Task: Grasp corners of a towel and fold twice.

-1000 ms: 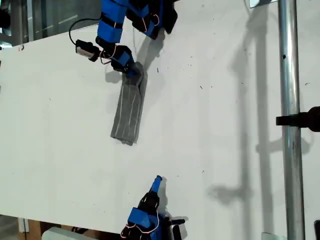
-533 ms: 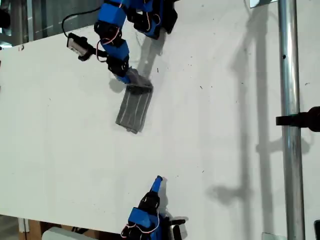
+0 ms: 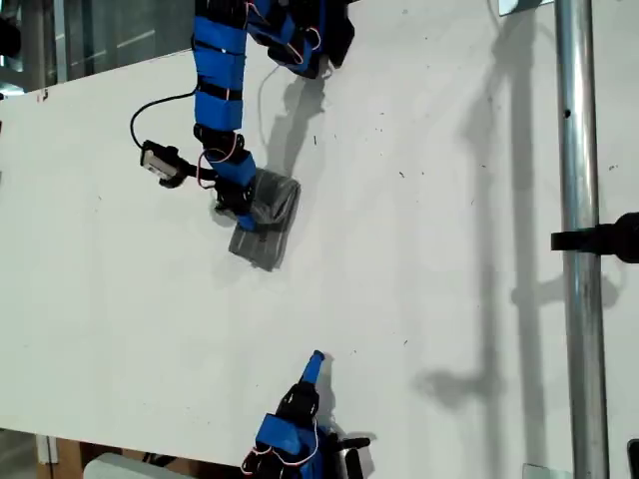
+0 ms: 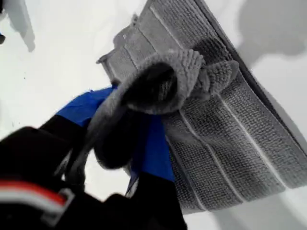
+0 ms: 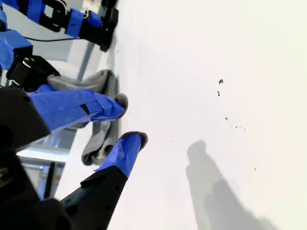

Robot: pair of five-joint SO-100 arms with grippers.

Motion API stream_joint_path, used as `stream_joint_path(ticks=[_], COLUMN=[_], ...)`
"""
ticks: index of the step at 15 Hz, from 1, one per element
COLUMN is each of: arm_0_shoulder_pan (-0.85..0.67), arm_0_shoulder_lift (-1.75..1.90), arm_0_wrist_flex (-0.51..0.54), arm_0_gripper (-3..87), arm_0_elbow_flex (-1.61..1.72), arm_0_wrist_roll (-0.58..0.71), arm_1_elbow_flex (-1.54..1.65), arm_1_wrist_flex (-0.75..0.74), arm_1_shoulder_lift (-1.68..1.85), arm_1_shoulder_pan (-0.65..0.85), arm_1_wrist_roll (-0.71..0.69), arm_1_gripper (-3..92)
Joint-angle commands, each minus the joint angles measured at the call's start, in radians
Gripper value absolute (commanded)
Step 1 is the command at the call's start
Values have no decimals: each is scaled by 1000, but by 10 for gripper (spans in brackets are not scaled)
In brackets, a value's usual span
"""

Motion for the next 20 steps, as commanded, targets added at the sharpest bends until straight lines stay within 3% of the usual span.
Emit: stream_joint_path(ticks=[1, 6, 8, 9, 12, 14, 17, 18, 19, 20], arm_0_shoulder_pan=[0, -12, -12, -2, 12, 18, 3, 5, 55, 107], arm_0_shoulder_lift=[6, 6, 6, 6, 6, 5, 5, 5, 5, 6], arm_0_wrist_flex=[-14, -17, -14, -8, 135, 137, 138, 138, 146, 144], arm_0_gripper=[115, 126, 140, 128, 136, 91, 90, 89, 86, 86], arm_0_elbow_flex=[-3, 37, 38, 40, 44, 44, 44, 44, 41, 43], arm_0_wrist_roll=[-12, -6, -64, -121, -466, -466, -284, -87, -32, 31], arm_1_elbow_flex=[-106, -377, -342, -232, 293, 601, 833, 834, 839, 839], arm_1_wrist_flex=[-81, -17, 158, 259, 459, 598, 851, 933, 922, 927], arm_1_shoulder_lift=[0, 138, 264, 359, 759, 1117, 1562, 1597, 1589, 1592], arm_1_shoulder_pan=[23, 114, 141, 144, 104, 63, 43, 35, 9, -32], arm_1_wrist_roll=[-15, -54, -61, -61, -26, 94, 298, 367, 446, 456], arm_1_gripper=[158, 137, 86, -2, -3, -3, -3, -3, 28, 151])
